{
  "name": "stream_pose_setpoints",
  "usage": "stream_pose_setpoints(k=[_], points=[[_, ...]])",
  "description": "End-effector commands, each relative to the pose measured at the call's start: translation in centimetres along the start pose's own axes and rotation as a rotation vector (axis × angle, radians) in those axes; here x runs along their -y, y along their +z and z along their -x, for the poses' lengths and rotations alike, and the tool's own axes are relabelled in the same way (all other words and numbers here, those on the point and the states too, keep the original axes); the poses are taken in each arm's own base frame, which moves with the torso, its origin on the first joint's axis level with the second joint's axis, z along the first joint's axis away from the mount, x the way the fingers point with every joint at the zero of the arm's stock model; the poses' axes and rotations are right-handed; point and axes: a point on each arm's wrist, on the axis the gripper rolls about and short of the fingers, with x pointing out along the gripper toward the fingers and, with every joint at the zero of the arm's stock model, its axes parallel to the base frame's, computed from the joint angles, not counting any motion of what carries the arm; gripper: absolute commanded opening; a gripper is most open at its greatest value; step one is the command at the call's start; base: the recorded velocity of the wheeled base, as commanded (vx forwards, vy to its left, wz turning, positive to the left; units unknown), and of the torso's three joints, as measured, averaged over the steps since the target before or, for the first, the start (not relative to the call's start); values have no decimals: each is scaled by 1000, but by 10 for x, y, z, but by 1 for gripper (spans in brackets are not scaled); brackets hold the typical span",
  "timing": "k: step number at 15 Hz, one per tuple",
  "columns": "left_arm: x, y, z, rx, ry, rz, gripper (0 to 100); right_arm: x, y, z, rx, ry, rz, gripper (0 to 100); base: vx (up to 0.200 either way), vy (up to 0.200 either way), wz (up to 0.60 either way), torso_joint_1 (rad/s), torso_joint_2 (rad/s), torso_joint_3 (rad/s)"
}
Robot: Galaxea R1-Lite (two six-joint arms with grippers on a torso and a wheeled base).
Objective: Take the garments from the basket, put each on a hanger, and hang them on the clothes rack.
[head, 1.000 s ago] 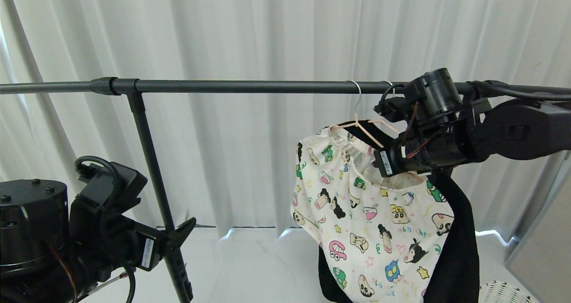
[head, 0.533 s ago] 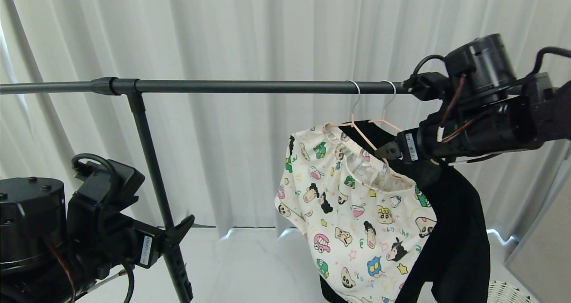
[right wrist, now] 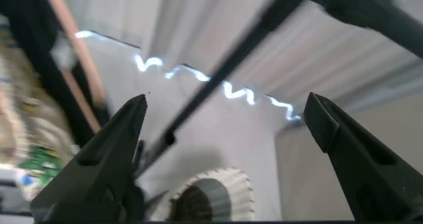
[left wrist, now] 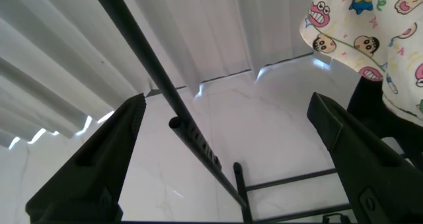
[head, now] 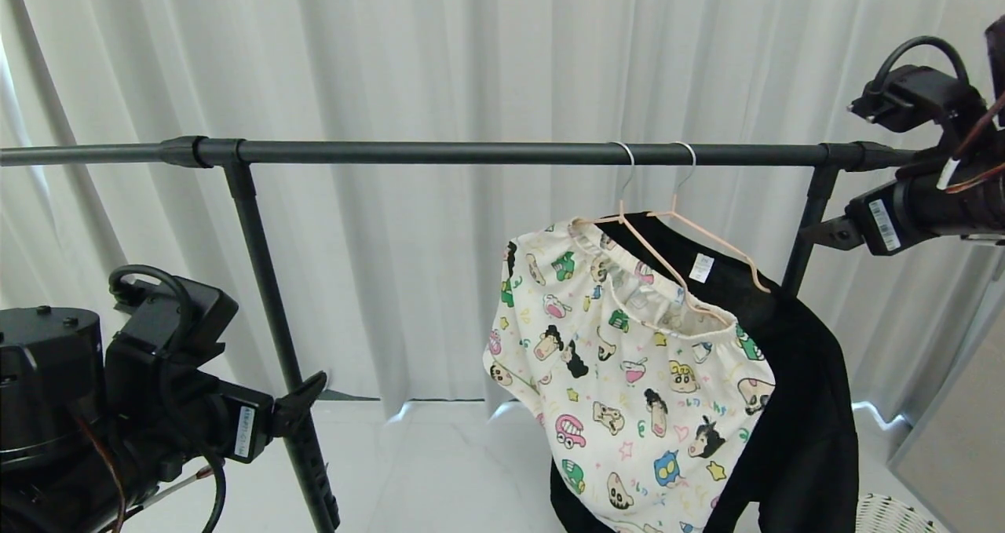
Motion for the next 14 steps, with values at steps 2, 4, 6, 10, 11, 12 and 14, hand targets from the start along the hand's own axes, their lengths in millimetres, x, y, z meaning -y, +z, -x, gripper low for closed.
stream_pose_setpoints(k=[2,4,6,10,11,12,14], points=[[0,0,0,0,1,0,100,12,-11,11,-24,-87,-7,100,0,0,0,0,0,0],[0,0,0,0,1,0,100,16,-19,11,-38,-115,-16,100,-200,0,0,0,10,7],[0,0,0,0,1,0,100,17,-24,11,-33,-128,-23,100,-200,0,0,15,17,0],[0,0,0,0,1,0,100,25,-29,7,-8,-174,-50,100,-200,0,0,-6,1,4],[0,0,0,-1,1,0,100,26,-29,7,-8,-177,-52,100,-200,0,0,2,-2,2],[0,0,0,-1,1,0,100,27,-30,7,-9,-180,-53,100,-200,0,0,-2,2,2],[0,0,0,0,1,0,100,27,-30,6,-10,-183,-54,100,-200,0,0,2,2,5]])
